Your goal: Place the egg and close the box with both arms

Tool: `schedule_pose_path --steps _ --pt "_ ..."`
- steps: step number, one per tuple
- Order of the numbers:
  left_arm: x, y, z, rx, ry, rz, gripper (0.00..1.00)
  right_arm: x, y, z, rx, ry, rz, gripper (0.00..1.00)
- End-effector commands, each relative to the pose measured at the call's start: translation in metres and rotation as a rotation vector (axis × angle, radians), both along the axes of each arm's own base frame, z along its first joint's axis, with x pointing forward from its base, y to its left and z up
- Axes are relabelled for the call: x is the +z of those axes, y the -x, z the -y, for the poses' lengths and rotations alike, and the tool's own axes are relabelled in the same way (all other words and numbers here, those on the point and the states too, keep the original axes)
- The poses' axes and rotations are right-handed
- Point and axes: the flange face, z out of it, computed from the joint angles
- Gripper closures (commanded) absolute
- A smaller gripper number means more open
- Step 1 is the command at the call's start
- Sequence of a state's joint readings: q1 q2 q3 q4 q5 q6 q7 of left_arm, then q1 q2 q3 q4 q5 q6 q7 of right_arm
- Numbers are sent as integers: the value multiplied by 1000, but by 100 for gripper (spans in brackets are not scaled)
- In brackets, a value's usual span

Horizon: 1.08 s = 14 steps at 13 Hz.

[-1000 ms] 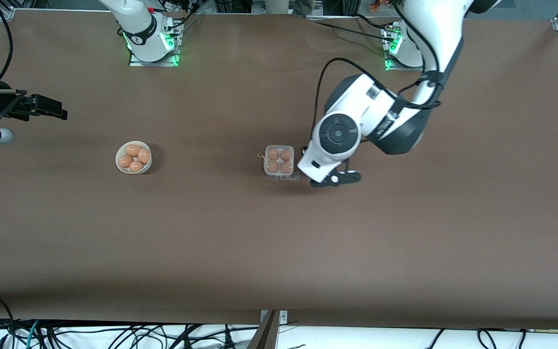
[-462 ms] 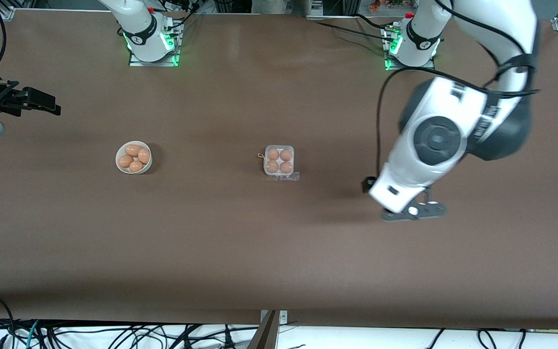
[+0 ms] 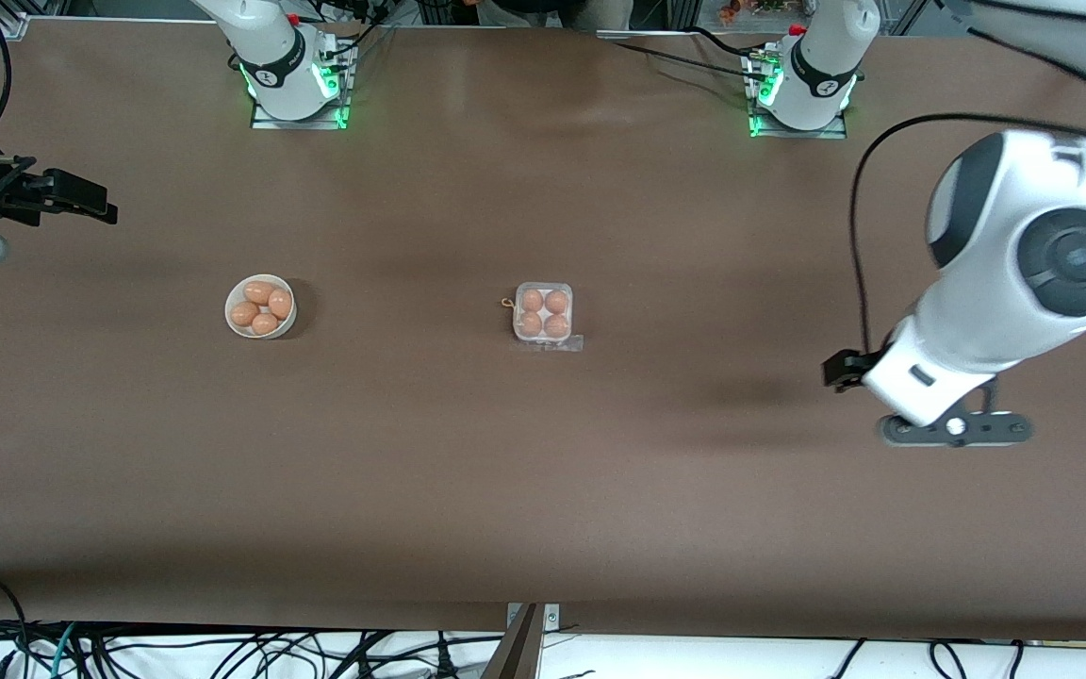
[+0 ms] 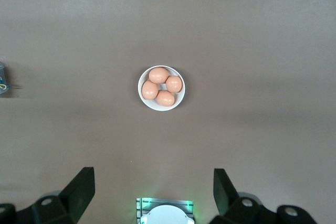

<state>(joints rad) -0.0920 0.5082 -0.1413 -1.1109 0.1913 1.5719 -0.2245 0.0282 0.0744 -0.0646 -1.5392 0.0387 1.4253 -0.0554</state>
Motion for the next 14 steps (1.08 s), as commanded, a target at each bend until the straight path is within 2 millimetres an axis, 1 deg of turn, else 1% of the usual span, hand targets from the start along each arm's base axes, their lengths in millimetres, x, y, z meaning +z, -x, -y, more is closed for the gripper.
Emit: schedule_pose_path --steps 1,3,4,5,8,9,10,12,14 --pt "29 34 -52 0 74 9 0 5 9 0 1 14 10 0" --pt "35 59 -70 -19 76 -3 0 5 9 -1 1 14 10 0" --pt "34 68 -75 -7 97 -2 0 5 9 -1 1 12 10 0" --pt "36 79 -85 12 111 6 0 5 9 -1 1 12 10 0" --pt "30 99 -86 10 114 15 0 2 11 -1 0 14 9 0" --pt "25 107 -92 22 113 14 0 0 13 -1 -1 14 11 0" --pt "22 112 -91 19 111 8 0 1 15 -1 1 13 17 0" --pt "23 113 -88 14 110 8 0 1 16 -1 -1 13 22 0" --pt "27 115 -91 18 109 14 0 1 16 -1 -1 13 22 0"
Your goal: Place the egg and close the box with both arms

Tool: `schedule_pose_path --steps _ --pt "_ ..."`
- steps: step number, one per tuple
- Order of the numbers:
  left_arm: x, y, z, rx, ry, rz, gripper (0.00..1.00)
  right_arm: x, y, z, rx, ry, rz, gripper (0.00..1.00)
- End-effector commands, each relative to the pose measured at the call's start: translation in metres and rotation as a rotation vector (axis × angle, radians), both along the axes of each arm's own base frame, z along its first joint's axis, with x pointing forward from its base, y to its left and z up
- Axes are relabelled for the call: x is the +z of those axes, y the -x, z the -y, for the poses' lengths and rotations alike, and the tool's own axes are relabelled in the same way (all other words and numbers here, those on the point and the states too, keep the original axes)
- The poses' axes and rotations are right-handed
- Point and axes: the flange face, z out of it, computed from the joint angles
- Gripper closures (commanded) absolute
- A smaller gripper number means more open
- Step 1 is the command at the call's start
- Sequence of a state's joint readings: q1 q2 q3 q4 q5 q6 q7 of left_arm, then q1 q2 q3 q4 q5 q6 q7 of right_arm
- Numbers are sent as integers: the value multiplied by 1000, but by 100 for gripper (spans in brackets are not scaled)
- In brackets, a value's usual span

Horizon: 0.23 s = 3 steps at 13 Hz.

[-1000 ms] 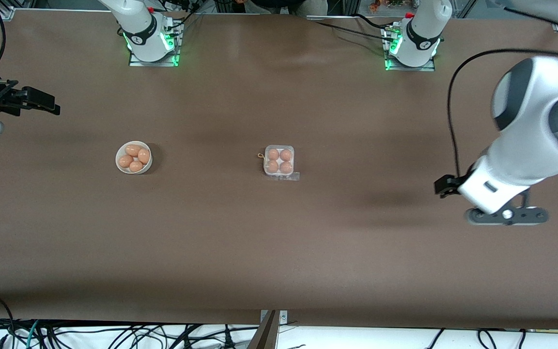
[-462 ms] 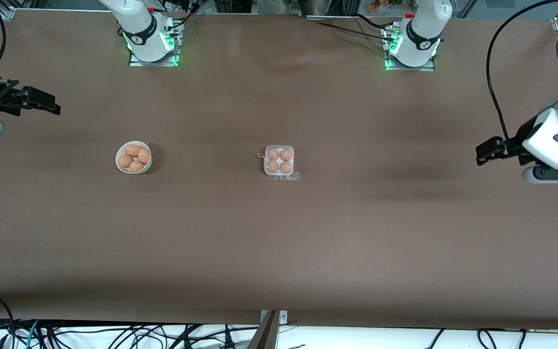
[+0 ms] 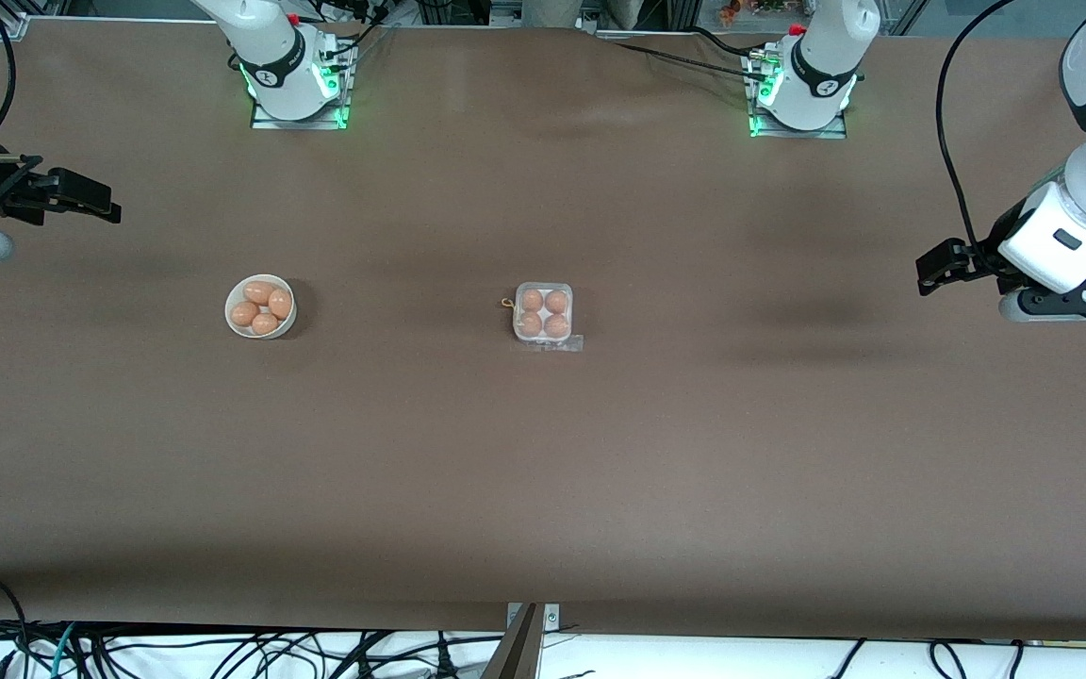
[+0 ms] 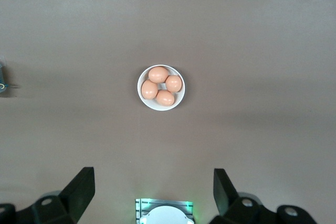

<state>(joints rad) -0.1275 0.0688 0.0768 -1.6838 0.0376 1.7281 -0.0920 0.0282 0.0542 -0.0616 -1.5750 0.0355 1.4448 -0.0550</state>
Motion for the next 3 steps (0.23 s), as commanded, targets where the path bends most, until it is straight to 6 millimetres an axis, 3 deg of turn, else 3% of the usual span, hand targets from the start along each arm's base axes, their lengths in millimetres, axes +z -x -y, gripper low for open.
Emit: schedule_pose_path --steps 1,3 --pt "8 10 -2 -15 24 22 0 5 11 0 -3 11 18 0" --pt "12 13 -2 -13 25 22 0 5 11 0 -3 11 18 0"
